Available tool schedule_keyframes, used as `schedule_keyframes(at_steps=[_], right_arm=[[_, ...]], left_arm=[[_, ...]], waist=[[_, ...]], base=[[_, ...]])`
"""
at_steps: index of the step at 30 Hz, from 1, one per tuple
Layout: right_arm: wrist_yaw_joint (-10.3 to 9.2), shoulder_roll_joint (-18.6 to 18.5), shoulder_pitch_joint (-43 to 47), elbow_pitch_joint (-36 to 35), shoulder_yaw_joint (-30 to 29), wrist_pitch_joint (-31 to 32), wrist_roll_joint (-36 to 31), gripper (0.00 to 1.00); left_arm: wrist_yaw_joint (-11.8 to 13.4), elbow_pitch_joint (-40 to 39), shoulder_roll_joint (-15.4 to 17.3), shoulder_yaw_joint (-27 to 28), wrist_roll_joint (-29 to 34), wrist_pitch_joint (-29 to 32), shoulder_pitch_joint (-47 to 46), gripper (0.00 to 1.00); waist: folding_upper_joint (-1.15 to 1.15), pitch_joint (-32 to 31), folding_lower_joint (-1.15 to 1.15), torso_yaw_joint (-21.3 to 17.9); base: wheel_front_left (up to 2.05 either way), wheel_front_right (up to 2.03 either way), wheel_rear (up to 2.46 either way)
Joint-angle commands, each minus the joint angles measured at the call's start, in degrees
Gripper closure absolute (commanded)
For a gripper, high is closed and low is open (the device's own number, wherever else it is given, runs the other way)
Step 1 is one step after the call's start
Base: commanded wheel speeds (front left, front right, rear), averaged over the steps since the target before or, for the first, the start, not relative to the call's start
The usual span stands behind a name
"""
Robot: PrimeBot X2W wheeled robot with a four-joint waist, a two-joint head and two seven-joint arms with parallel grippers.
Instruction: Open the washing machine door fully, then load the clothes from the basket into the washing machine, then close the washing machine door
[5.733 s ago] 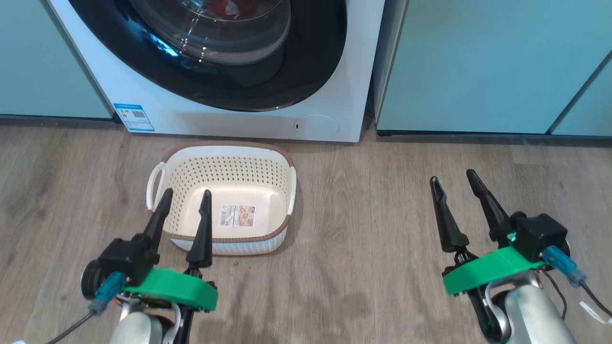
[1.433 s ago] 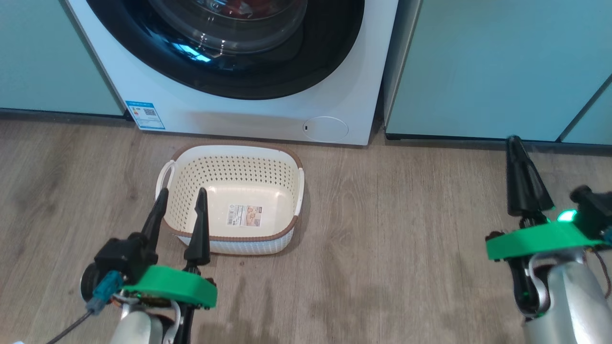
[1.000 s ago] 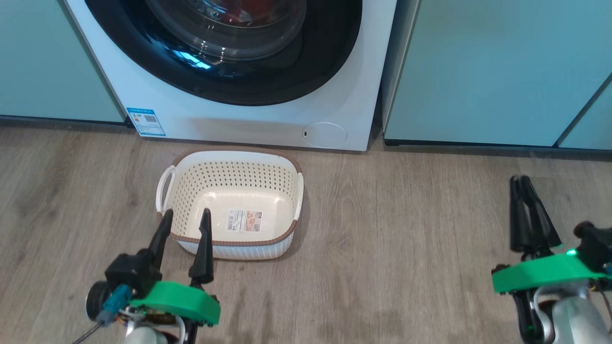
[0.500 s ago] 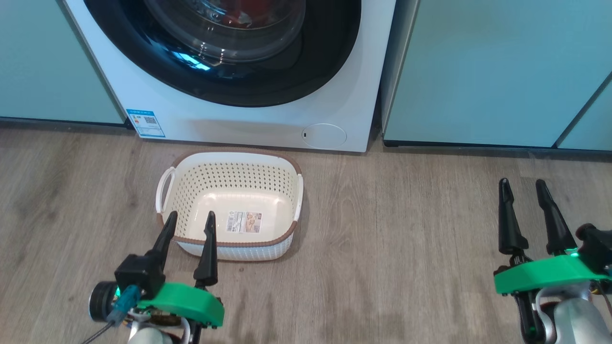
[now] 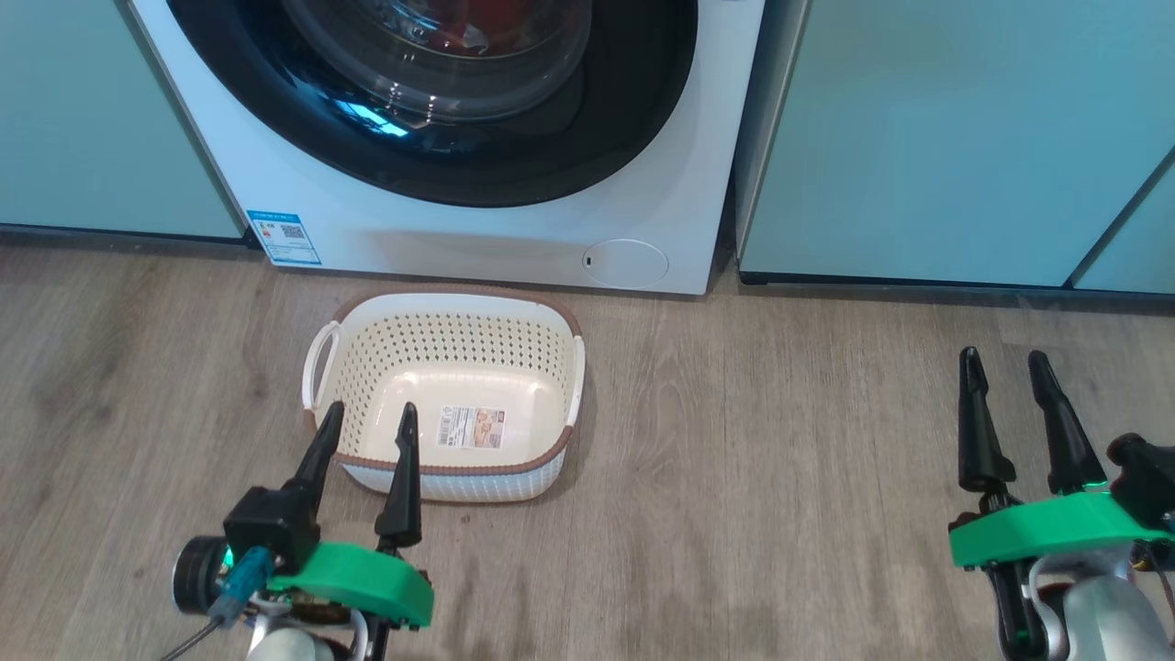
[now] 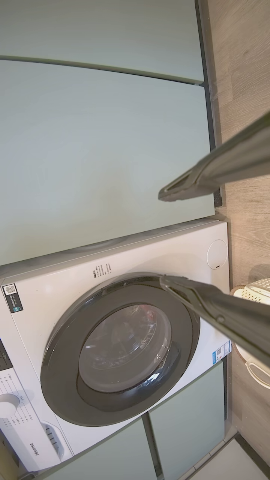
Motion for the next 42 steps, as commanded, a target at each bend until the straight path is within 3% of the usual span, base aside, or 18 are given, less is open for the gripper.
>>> schedule_keyframes(at_steps=[1, 27, 28, 42], right_arm=[[-0.01, -0.2, -1.5, -1.7, 1.2, -0.4, 0.2, 0.0], [-0.01, -0.2, -1.1, -1.6, 1.6, -0.4, -1.3, 0.0], [0.0, 0.0, 0.0, 0.8, 0.4, 0.0, -1.0, 1.0], [0.0, 0.1, 0.5, 3.2, 0.5, 2.1, 6.1, 1.0]], left_arm=[[-0.1, -2.1, 0.5, 1.8, -0.1, -0.5, -1.3, 0.0], [-1.2, -1.7, 0.5, 2.6, -3.4, -0.5, -1.1, 0.0], [-1.0, 0.8, 0.0, 0.6, -3.2, 0.1, 0.1, 1.0], [-1.8, 3.5, 0.2, 1.4, -10.8, 2.0, 0.3, 1.0]], waist=[[0.0, 0.0, 0.0, 0.0], [0.0, -0.5, 0.0, 0.5], [0.0, -0.5, 0.0, 0.5], [0.0, -0.5, 0.0, 0.3]], base=[[0.0, 0.0, 0.0], [0.0, 0.0, 0.0], [0.0, 0.0, 0.0], [0.0, 0.0, 0.0]])
